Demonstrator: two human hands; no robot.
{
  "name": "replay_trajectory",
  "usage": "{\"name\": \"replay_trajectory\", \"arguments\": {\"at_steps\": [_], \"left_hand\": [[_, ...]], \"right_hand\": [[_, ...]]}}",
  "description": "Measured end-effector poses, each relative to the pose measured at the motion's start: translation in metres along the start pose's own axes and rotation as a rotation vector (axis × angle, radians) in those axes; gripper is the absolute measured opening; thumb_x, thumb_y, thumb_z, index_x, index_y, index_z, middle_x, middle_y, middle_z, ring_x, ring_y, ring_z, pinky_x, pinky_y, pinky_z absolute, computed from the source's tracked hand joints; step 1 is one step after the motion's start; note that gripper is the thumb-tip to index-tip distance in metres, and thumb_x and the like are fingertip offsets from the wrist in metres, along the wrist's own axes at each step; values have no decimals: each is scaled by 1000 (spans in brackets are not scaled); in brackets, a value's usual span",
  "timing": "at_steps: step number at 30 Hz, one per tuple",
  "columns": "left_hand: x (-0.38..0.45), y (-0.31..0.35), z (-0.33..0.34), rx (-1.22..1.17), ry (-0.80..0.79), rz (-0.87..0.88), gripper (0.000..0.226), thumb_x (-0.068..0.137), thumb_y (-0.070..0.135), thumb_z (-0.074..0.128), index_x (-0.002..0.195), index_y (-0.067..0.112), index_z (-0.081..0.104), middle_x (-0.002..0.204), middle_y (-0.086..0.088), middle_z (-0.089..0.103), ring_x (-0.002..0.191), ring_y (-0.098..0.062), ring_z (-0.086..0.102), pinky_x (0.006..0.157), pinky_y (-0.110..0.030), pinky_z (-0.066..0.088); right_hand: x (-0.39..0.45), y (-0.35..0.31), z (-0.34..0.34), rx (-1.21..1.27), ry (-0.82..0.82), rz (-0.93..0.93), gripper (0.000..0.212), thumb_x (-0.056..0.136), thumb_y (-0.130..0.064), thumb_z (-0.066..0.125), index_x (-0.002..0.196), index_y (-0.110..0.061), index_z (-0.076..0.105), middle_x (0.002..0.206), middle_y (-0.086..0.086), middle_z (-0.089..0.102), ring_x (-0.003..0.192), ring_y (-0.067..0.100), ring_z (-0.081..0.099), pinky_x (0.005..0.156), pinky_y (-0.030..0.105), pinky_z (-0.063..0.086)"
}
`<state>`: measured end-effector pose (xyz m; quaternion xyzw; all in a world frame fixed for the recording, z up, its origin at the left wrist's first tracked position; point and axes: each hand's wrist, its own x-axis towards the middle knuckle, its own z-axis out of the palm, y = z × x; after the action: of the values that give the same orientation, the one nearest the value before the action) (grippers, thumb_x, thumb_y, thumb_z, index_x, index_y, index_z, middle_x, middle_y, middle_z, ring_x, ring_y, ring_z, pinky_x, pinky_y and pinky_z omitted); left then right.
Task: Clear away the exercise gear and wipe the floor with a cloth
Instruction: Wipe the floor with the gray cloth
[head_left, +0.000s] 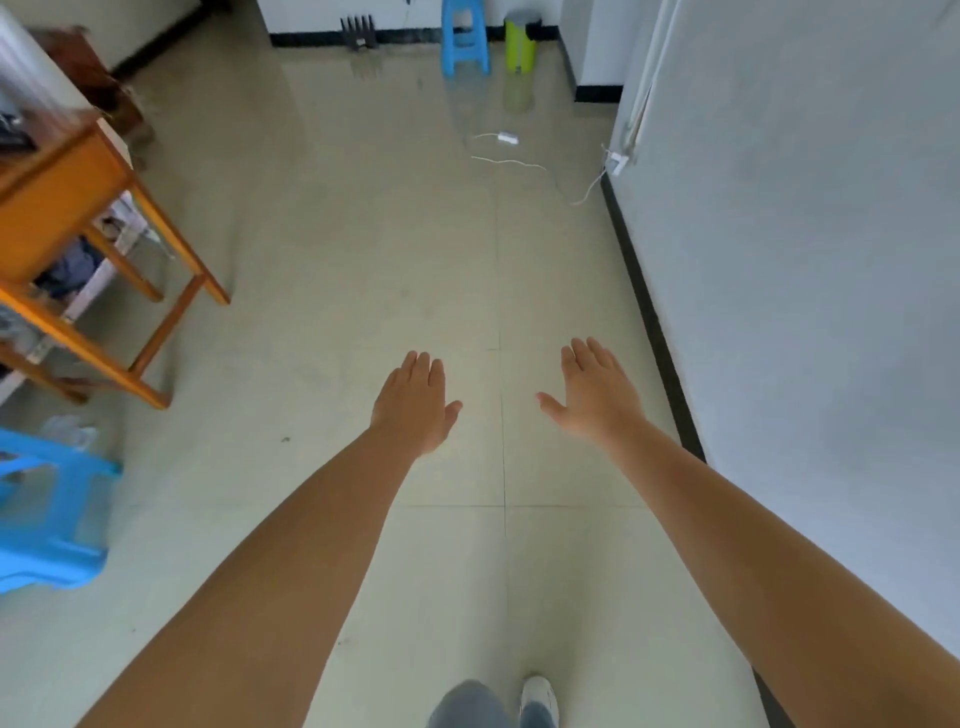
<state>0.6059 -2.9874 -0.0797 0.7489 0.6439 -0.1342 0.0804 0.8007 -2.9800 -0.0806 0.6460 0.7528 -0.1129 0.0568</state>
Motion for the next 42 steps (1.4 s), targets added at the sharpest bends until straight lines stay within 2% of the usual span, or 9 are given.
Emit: {"name": "replay_trajectory", "arguments": {"at_steps": [10, 16, 24, 31, 42], "left_hand": [[281, -85, -71, -65, 4, -129, 63, 102, 37, 21, 150, 2, -1, 159, -13, -3, 148, -26, -6, 121, -34, 4], [458, -156, -148, -76, 5, -169, 63, 102, 37, 20, 150, 2, -1, 159, -13, -4, 148, -25, -8, 121, -34, 4], [718, -217, -246, -49, 88, -144, 63, 102, 37, 22, 150, 2, 0, 159, -13, -3, 148, -25, -7, 121, -34, 4], [948, -270, -331, -52, 105, -140, 63, 102, 36, 23, 150, 2, 0, 159, -13, -3, 148, -25, -7, 121, -34, 4], [1290, -410, -434, -58, 149, -132, 63, 102, 35, 24, 149, 1, -1, 159, -13, -4, 148, -24, -9, 121, -34, 2]], "right_hand": [[317, 4, -67, -22, -27, -24, 75, 95, -50, 31, 147, -1, 8, 158, 13, 5, 147, 26, 0, 120, 33, 2], [512, -6, -132, 29, -20, -4, 75, 94, -49, 35, 146, 0, 12, 157, 14, 10, 147, 26, 3, 121, 34, 4], [783, 3, -218, 54, 92, -59, 74, 94, -48, 37, 147, -1, 13, 157, 13, 10, 147, 26, 3, 120, 33, 4], [1027, 22, -296, 27, 119, -68, 74, 94, -48, 36, 146, 0, 14, 157, 13, 12, 146, 25, 5, 120, 33, 6], [1400, -17, -384, 47, 161, -104, 74, 94, -47, 38, 146, 1, 14, 157, 14, 12, 146, 26, 4, 120, 32, 4]]}}
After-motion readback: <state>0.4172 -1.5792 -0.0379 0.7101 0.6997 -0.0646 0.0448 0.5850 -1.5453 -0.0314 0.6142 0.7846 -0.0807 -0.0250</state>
